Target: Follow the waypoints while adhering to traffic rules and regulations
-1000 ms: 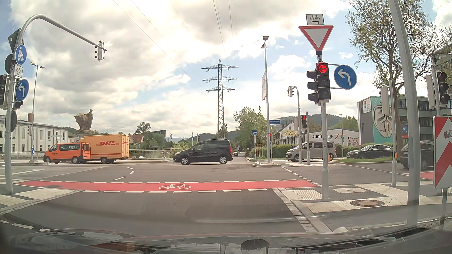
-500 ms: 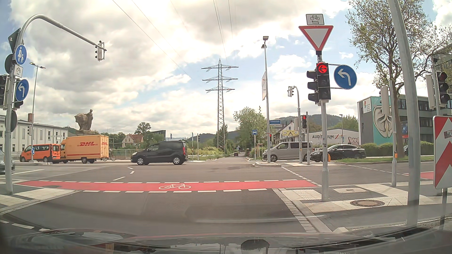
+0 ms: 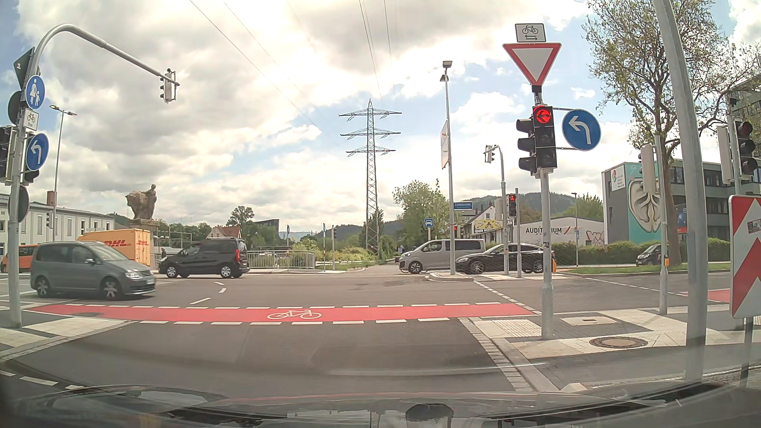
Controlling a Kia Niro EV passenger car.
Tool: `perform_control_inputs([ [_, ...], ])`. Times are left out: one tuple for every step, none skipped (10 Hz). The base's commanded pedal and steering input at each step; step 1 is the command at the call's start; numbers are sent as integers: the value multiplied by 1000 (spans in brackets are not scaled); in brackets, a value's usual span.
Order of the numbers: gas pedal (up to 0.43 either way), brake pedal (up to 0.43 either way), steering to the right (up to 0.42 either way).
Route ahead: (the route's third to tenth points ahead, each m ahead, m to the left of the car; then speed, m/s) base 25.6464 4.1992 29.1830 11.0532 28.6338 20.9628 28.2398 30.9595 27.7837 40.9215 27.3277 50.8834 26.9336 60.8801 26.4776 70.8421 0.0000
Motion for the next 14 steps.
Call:
perform_control_inputs([
  [0,250,-4],
  [0,250,-4],
  [0,250,-4],
  [0,244,-4],
  [0,250,-4],
  [0,250,-4],
  [0,250,-4],
  [0,250,-4],
  [0,250,-4],
  [0,256,-4],
  [0,250,-4],
  [0,250,-4],
  [0,250,-4],
  [0,250,-4],
])
